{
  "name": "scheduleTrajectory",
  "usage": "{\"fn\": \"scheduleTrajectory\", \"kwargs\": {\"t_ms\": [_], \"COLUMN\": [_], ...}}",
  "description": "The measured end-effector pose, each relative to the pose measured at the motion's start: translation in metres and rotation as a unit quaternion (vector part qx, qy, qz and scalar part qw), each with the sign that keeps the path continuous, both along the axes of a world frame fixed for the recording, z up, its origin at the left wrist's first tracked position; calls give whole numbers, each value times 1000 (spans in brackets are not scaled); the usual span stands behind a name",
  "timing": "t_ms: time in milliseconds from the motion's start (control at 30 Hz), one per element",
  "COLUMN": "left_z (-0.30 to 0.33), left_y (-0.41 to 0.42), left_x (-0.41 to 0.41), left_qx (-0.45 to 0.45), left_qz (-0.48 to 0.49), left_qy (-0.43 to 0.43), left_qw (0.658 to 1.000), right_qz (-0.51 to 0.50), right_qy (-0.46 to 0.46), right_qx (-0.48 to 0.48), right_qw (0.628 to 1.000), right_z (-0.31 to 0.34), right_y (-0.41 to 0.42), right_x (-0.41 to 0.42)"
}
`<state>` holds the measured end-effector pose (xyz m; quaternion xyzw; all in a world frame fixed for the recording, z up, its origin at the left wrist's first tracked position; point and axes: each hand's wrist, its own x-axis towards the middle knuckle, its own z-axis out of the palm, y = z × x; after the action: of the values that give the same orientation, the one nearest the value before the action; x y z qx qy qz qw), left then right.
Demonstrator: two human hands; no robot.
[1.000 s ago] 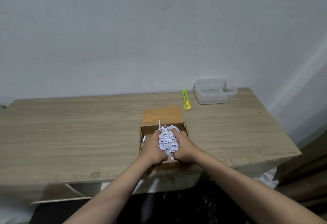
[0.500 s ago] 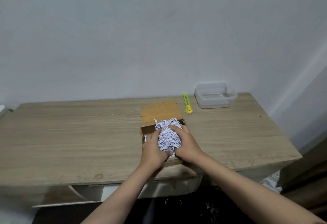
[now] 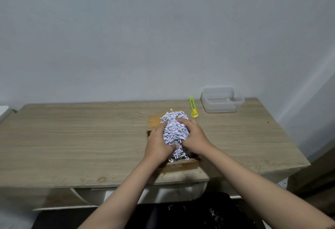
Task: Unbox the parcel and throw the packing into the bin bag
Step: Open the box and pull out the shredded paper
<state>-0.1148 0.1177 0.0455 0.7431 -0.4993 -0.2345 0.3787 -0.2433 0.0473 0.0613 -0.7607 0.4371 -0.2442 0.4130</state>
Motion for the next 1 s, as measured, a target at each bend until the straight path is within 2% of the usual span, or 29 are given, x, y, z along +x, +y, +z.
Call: {"fn": "scheduleTrajectory", "kwargs": {"t_ms": [300, 567, 767, 1000], "left_z": [47, 78, 67, 19], "left_y": [-27, -64, -93, -108], "left_x": [3, -50, -118, -191], "left_qx": [-19, -21, 16, 73], "left_qz": [-36, -83, -108, -117], "left_qy": [-9, -18, -9, 27], "left_qw": [999, 996, 994, 990], "right_qz": [20, -25, -39, -49], "right_qy": [-29, -60, -52, -11], "right_qx": [-11, 4, 26, 86], "right_qw": [999, 998, 998, 995], "right_z": [45, 64, 56, 9], "right_y": [-27, -54, -78, -94], "right_x": [-16, -76, -145, -214]}}
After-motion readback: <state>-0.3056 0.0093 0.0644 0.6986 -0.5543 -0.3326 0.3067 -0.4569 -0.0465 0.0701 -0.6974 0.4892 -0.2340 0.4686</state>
